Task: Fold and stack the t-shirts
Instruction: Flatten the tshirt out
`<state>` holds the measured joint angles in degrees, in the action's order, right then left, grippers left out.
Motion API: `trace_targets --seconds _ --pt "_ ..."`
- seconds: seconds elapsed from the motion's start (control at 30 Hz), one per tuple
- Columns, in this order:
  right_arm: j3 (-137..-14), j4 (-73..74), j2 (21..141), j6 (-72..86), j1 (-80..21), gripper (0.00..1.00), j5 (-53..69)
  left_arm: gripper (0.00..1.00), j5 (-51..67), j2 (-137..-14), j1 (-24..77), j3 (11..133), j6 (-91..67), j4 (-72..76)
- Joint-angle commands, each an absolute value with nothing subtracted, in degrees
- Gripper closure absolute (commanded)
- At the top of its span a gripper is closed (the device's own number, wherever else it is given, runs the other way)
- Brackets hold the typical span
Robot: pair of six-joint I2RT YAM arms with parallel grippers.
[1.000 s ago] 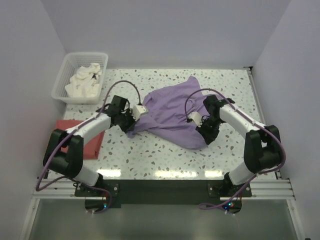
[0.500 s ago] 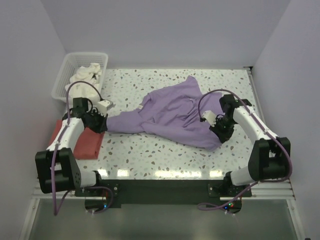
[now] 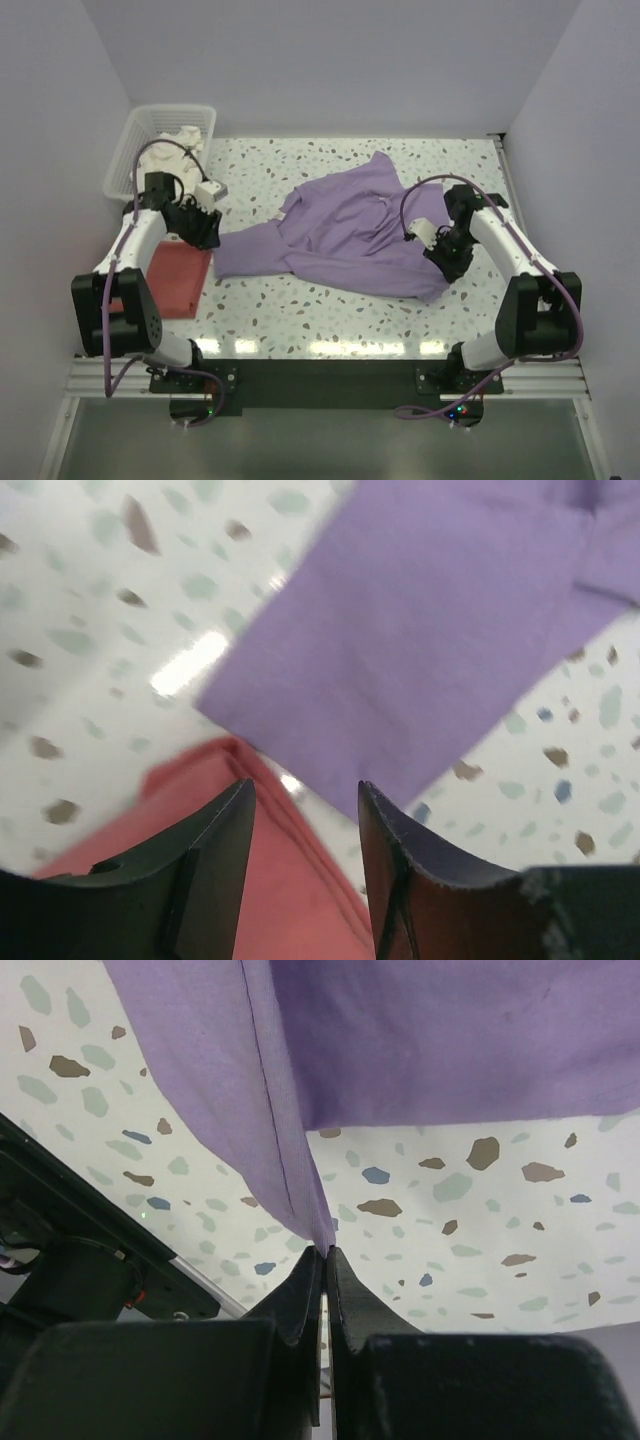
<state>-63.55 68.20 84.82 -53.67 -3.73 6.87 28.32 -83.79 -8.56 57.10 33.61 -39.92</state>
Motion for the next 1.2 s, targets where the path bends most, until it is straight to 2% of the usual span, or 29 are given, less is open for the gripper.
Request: trace_targets --seconds 0.0,0.13,0.3,0.63,0.97,1.17 --pt "-63.19 69.43 83.85 -55.72 -3.43 1.00 5.45 0.49 25.76 -90.07 -8.53 67.57 31.47 -35.59" --pt "-63.81 69.26 84.99 -54.85 -3.51 1.00 5.89 0.46 20.85 -95.27 -6.34 71.45 31.64 -35.07" --pt "-65.56 69.43 86.31 -53.79 -3.52 1.00 6.68 0.43 11.63 -99.31 -1.42 71.37 31.91 -33.23" --pt "-66.80 69.79 87.36 -53.17 -3.51 1.00 6.77 0.37 1.51 -104.23 2.11 69.61 32.08 -30.50" --pt "-67.24 69.26 87.80 -52.82 -3.52 1.00 5.89 0.37 4.04 -107.92 2.11 70.31 28.58 -35.50" --pt "-67.24 69.26 87.72 -52.91 -3.51 1.00 5.98 0.48 5.89 -110.92 1.93 70.23 25.67 -38.32"
